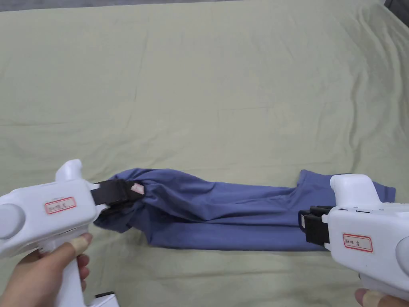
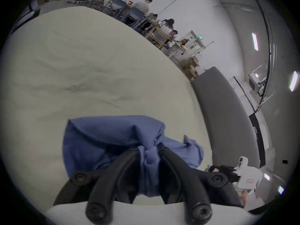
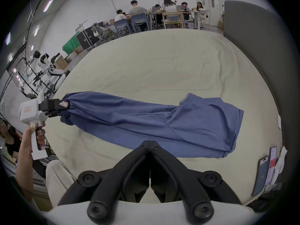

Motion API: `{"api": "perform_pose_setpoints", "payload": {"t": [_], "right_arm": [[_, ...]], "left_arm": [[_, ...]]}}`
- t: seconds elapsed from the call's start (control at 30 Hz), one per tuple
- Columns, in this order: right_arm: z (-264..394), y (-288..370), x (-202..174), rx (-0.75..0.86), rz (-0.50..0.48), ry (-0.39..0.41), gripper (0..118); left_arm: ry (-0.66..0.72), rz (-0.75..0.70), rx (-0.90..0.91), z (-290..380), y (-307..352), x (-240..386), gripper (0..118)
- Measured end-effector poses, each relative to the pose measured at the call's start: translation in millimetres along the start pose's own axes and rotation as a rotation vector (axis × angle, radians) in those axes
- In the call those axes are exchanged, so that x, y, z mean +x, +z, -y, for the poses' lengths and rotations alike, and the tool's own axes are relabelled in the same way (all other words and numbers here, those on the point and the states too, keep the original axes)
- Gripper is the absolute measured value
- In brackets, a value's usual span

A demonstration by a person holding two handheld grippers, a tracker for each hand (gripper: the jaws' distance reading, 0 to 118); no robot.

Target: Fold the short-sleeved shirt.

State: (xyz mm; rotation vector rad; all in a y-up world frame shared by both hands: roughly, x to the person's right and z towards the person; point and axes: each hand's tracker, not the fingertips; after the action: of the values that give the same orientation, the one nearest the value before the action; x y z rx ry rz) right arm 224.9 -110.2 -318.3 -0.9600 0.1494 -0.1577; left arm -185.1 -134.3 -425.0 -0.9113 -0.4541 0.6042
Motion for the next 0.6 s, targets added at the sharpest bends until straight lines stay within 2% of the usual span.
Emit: {"api": "perform_pose_setpoints", "payload": {"t": [0.23, 0.33, 0.5, 0.53, 0.57, 0.6], "right_arm": [[4, 28, 11, 0.049, 0.022, -0.009, 3], [7, 35, 23, 0.053, 0.027, -0.029, 3], [12, 47, 40, 0.067, 0.053, -0.052, 3], [13, 48, 44, 0.068, 0.058, -0.058, 3], [13, 50, 46, 0.069, 0.063, -0.063, 3], [14, 50, 49, 0.07, 0.066, -0.066, 3]], "left_arm": [[-0.077, 0.065, -0.088, 16, -79, 88, 13], [-0.038, 0.12, -0.132, 29, -109, 108, 13], [-0.15, -0.02, -0.234, 65, -178, 141, 14], [-0.15, -0.052, -0.265, 72, -194, 142, 34], [-0.15, -0.071, -0.292, 78, -206, 143, 76], [-0.145, -0.075, -0.318, 83, -215, 143, 114]]}}
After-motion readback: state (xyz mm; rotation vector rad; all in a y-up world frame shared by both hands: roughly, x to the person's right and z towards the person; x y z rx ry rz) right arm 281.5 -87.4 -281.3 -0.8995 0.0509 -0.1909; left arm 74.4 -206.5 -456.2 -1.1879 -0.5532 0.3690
